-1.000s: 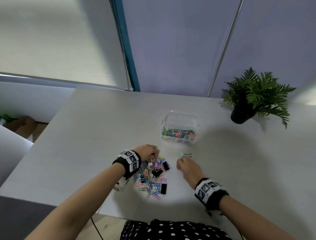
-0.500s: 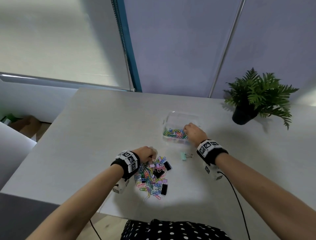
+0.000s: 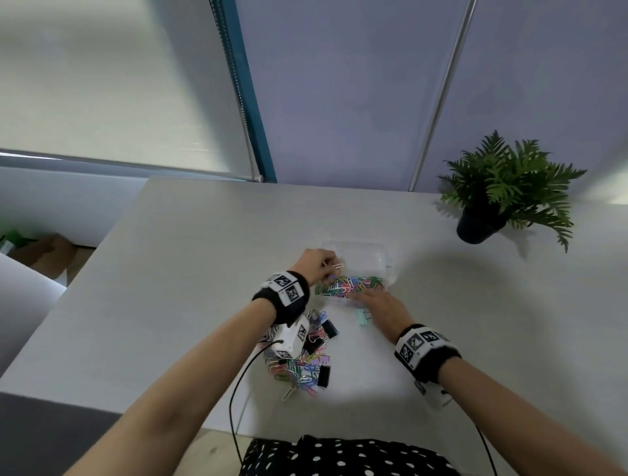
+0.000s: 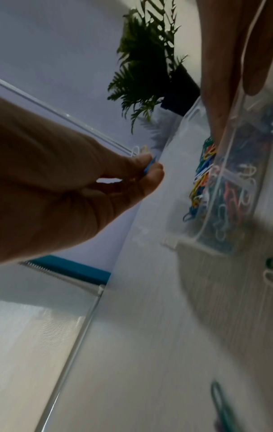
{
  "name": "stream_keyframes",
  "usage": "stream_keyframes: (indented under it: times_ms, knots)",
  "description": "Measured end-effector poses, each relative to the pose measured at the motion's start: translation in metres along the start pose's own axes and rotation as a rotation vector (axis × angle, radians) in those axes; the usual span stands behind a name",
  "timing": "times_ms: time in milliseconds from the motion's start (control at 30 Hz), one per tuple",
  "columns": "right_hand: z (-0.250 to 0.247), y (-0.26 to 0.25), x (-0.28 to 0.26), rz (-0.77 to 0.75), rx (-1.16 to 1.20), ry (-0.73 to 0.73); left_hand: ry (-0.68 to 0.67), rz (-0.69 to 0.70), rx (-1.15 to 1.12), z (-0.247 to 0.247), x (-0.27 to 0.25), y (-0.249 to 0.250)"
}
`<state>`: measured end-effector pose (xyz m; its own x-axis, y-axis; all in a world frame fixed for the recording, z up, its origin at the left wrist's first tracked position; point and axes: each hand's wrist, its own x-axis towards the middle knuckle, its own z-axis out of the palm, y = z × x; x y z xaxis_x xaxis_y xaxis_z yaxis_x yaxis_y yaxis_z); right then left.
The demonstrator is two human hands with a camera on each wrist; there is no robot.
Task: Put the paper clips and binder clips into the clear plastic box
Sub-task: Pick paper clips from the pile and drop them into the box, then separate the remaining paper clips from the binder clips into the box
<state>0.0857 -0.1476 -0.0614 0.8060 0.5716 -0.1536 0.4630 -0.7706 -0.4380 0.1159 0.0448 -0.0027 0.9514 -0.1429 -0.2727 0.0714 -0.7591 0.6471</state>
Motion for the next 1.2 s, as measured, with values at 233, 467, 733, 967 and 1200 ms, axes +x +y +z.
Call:
stream_keyframes:
  times_ms: [233,467,733,967,1200]
  knots:
    - [0.002,-0.007,-0.009,-0.185,-0.094,0.176,-0.091,0.034,0.138,0.012,-0.002,0.01]
    - [0.025,-0.07,0.003,-0.435,-0.208,-0.195,-0.052,-0.149,0.13,-0.016,-0.074,-0.071]
    - [0.05,-0.077,0.003,-0.385,-0.419,-0.411,-0.38,-0.095,0.47,0.035,-0.126,-0.114]
    - [0.049,-0.038,-0.038,-0.398,-0.382,-0.267,-0.337,0.138,0.602,0.089,-0.131,-0.092]
    - [0.032,-0.017,-0.055,-0.281,-0.214,-0.225,-0.357,0.197,0.557,0.087,-0.114,-0.067]
